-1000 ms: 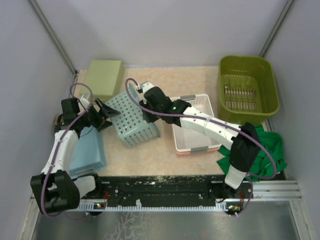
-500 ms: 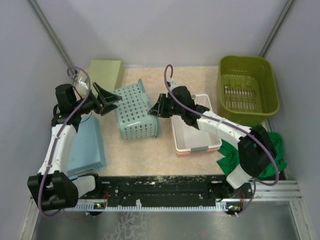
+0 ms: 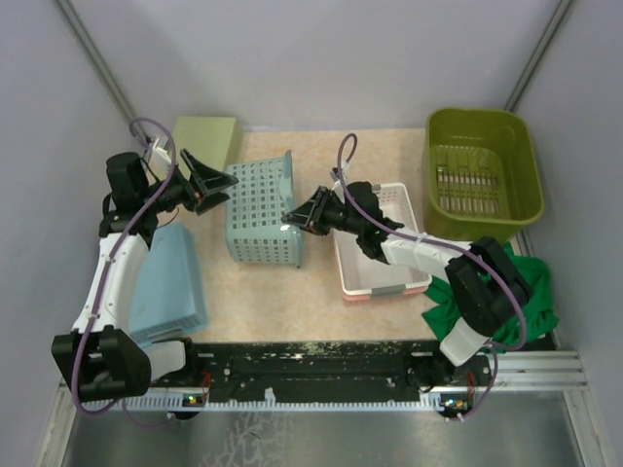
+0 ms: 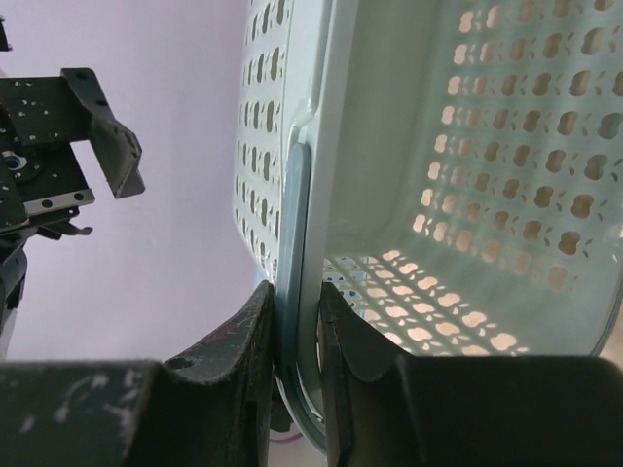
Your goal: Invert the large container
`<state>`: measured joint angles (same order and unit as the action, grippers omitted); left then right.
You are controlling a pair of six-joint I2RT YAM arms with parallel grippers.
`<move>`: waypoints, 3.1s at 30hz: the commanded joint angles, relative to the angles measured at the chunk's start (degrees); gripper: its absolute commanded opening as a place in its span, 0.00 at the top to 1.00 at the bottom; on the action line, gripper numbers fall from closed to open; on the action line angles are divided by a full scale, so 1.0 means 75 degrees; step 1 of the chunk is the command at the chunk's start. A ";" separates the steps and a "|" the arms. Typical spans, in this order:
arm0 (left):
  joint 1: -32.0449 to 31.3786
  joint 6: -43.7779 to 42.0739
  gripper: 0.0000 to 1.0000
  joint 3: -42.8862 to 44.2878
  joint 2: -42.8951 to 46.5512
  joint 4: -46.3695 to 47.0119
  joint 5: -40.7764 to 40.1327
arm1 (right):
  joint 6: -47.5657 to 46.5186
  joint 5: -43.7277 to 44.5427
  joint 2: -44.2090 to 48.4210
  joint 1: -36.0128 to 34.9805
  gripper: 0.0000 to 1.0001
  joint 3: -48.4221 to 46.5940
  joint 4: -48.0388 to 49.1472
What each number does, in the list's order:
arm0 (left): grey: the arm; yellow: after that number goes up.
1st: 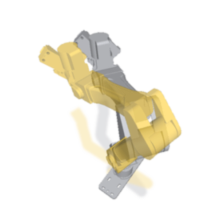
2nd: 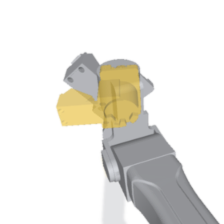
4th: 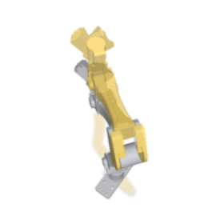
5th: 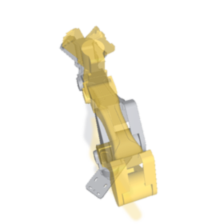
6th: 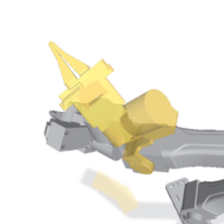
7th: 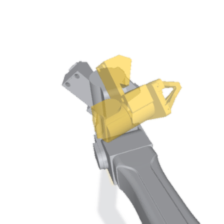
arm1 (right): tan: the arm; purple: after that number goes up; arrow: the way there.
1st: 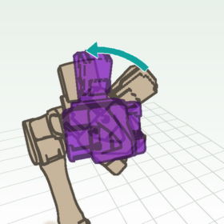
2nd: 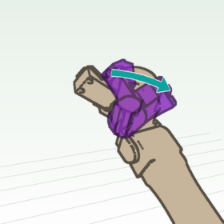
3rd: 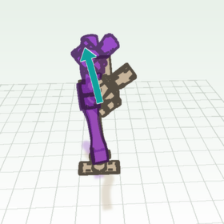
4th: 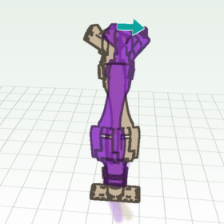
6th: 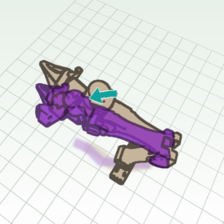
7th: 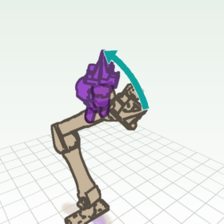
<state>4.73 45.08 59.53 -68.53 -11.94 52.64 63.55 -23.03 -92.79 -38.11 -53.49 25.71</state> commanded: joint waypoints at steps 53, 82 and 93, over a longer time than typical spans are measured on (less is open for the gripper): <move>-0.0041 -0.0449 0.05 0.0290 -0.0361 -0.0382 -0.0317 | 0.0949 0.0067 -0.1017 0.1703 1.00 0.0475 0.0987; -0.0045 -0.0956 0.05 0.0473 0.0215 -0.1290 -0.0715 | 0.0247 0.0633 -0.4974 0.1753 0.91 -0.4961 -0.1853; -0.0034 -0.0974 0.04 0.0370 0.0400 -0.1360 -0.0730 | -0.0930 0.1022 -0.5836 0.1810 0.43 -0.7296 -0.4368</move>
<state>4.60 38.81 61.91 -67.18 -21.58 47.33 61.58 -17.74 -134.61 -24.84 -102.50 4.27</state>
